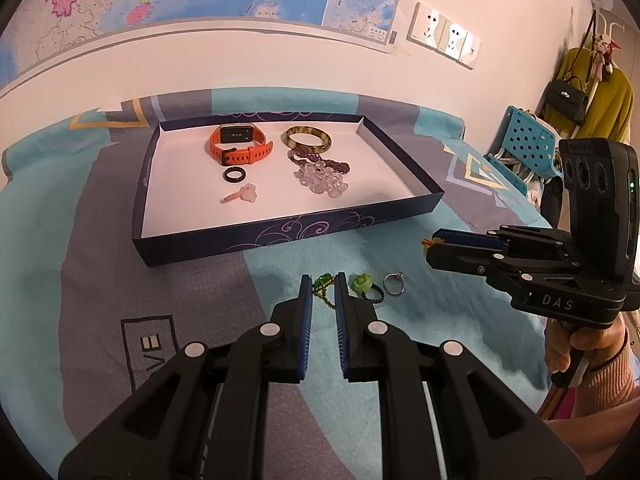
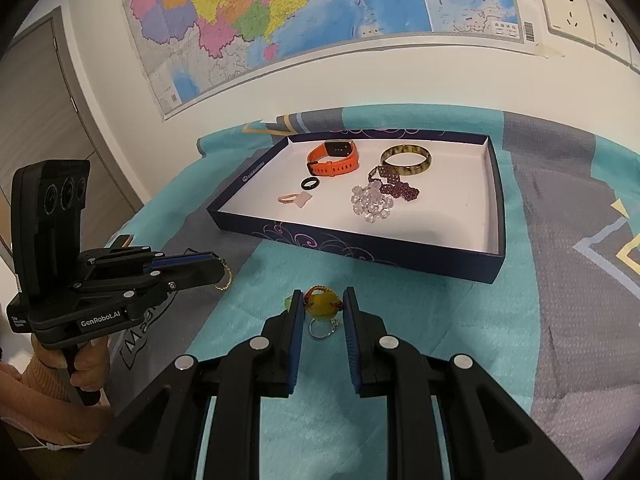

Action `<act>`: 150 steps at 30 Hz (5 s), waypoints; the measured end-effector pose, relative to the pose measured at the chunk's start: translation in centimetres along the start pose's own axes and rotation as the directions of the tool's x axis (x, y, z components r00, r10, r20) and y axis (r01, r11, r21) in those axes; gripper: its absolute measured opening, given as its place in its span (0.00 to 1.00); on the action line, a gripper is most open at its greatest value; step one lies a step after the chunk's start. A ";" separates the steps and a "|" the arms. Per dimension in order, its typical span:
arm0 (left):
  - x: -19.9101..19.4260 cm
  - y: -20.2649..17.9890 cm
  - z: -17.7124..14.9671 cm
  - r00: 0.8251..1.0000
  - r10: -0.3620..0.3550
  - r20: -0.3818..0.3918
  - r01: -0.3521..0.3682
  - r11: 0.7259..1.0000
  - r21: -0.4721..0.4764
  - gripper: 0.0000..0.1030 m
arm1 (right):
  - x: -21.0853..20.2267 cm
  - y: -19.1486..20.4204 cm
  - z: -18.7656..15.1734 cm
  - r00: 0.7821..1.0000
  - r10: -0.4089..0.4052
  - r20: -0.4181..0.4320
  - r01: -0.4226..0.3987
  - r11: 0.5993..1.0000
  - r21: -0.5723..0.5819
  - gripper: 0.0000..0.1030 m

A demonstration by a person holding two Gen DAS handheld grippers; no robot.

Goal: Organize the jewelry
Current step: 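Carry the ring with the left tool toward the box while the right tool carries the amber bead, then lower the ring with the left tool into the box while the right tool lowers the bead, both open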

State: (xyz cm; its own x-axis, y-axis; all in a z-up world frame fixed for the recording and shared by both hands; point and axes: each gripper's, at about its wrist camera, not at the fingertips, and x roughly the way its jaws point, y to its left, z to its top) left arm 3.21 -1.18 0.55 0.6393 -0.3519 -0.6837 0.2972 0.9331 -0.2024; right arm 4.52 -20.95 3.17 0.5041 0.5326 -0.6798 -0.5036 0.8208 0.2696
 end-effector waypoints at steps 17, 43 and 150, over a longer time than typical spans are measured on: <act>-0.1 0.0 0.6 1.000 0.009 0.015 -0.009 1.000 0.004 0.11 | 0.1 0.0 0.9 1.000 -0.001 0.016 0.001 1.000 -0.013 0.17; 0.3 0.8 3.0 0.998 0.033 0.046 -0.033 0.999 0.011 0.11 | 0.9 -0.4 3.4 0.999 -0.014 0.037 0.016 0.999 -0.049 0.17; 7.0 3.4 6.6 0.993 0.118 -0.031 -0.118 0.993 -0.008 0.11 | 8.5 -1.8 7.0 0.995 -0.047 -0.087 0.043 0.998 -0.053 0.17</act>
State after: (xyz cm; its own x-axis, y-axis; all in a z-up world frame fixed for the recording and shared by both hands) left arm 13.41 -0.94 -0.27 0.6475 -0.2373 -0.7241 0.2139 0.9687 -0.1262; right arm 14.62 -16.48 1.67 0.4643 0.4731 -0.7487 -0.5182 0.8307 0.2036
